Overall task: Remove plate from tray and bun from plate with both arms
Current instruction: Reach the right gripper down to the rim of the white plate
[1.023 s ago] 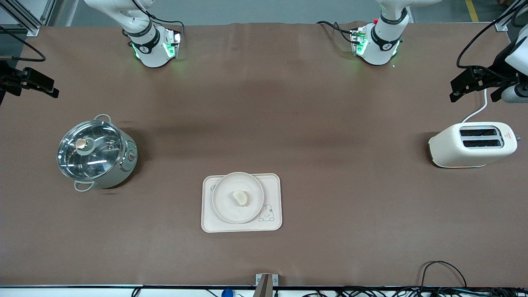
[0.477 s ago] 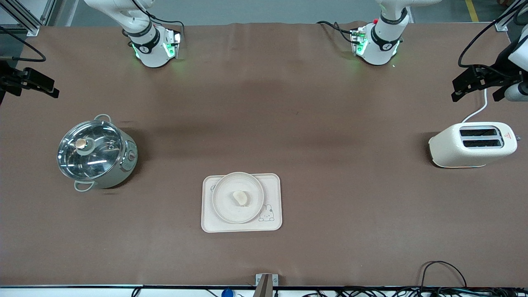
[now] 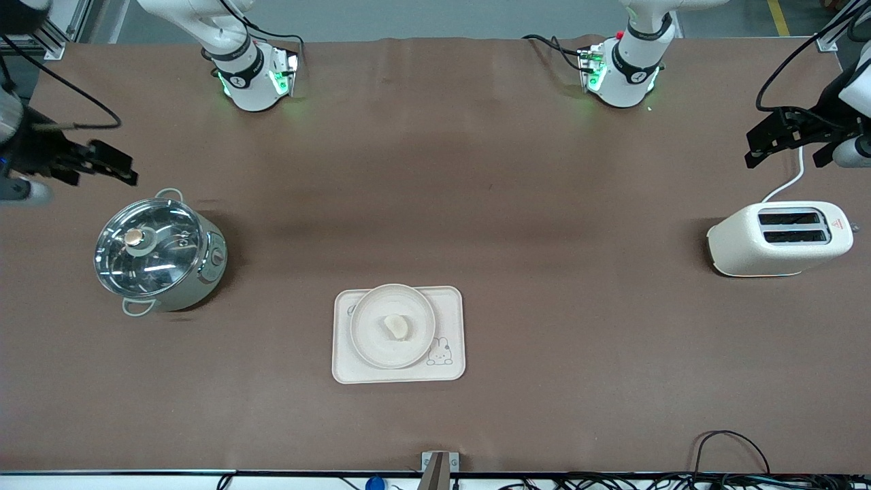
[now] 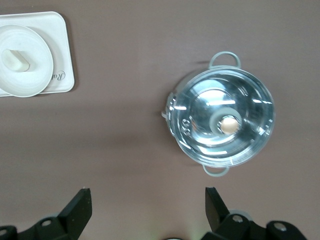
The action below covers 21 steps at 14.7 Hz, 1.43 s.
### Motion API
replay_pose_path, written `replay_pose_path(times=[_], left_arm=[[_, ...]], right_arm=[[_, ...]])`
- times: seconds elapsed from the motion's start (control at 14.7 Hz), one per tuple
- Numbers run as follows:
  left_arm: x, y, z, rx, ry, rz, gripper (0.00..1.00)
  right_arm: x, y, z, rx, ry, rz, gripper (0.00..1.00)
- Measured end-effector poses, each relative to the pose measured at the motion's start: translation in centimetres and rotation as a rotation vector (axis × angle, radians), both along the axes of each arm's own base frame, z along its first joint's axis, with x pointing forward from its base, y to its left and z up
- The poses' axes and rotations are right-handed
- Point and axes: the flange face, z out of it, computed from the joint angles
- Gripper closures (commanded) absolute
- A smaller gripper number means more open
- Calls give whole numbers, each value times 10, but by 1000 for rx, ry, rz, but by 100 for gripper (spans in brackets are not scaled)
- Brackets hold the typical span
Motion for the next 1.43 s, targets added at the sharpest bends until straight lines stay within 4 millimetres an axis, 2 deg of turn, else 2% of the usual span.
replay_pose_path(times=[0.61, 0.95, 1.23, 1.43], left_arm=[[1, 0, -1, 0, 2, 1, 0], [1, 0, -2, 0, 3, 1, 0], [2, 0, -3, 0, 5, 1, 0], [4, 0, -7, 0, 14, 0, 0]], right_arm=[[62, 64, -118, 103, 37, -65, 0], [86, 97, -167, 154, 1, -110, 0], [100, 141, -211, 232, -34, -188, 0], [111, 158, -250, 278, -57, -234, 0]])
